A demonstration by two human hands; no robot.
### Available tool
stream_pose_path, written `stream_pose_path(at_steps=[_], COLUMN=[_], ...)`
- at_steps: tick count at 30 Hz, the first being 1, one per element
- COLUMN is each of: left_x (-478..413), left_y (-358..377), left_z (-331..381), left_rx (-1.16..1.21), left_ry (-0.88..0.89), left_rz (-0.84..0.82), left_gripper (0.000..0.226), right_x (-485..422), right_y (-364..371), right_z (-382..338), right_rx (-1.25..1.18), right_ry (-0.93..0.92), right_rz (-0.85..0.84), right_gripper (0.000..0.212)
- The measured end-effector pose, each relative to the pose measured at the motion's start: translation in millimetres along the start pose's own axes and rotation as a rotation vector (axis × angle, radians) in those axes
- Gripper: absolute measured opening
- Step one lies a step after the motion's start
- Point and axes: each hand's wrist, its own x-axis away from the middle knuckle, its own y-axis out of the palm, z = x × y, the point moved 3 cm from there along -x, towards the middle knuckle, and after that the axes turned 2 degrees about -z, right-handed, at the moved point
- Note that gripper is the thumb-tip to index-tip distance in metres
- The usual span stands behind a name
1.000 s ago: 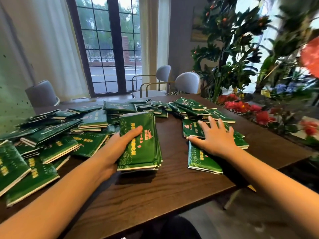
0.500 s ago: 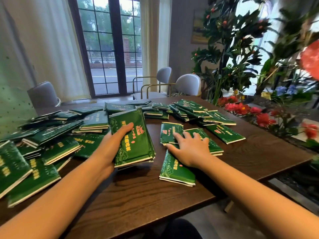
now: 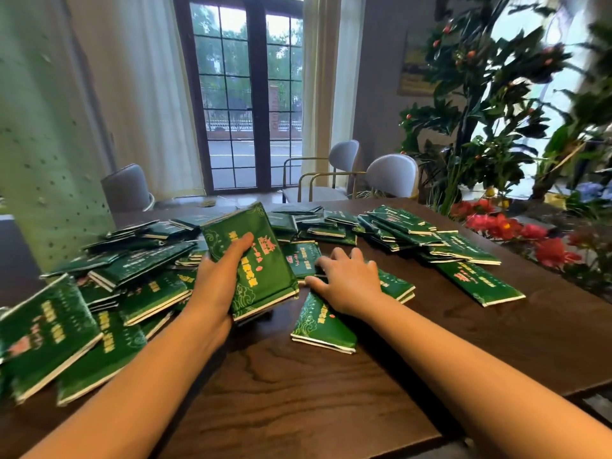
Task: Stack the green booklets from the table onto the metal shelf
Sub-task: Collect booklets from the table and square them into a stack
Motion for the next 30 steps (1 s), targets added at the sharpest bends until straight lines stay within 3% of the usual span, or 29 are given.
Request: stream_pose_path(at_steps=[3,9,13,22,27,30], left_x=[-5.2,-12.6,-15.6,-13.1,-14.1,-15.2], left_y=[-5.3,-12.0,-14.7,-13.2,-14.4,-17.4], left_z=[3.3,8.6,8.7,7.8,9.5,10.6], left_rx=[-0.023,-0.006,0.004,-0.013,-0.024,-0.02], left_ry=[0.036,0.048,0.026,0.013,0.016,0.075], left_rz=[0.047,0.08,0.073,0.083,0.092,0.147], left_gripper=[0.043,0.046,0.048,0.051,0.078,0.059], right_x=[-15.3,-40.7,-45.2,-33.0,-16.7,-1.0], right_y=[-5.0,-0.8,2.5,-22.3,-38.1,-47.2], right_z=[-1.7,-13.5,-14.6,-2.1,-14.5,-28.4], right_rx=[-0.115,-0.106,-0.351,-0.964,-1.219,-1.283], right_ry=[0.039,0.063,-0.01,-0.108,-0.237,-0.359], right_rz=[-0.027,-0.054,-0.026,0.412,0.553,0.592], right_gripper=[0.047,0.073,0.07,0.069,0.055,0.046])
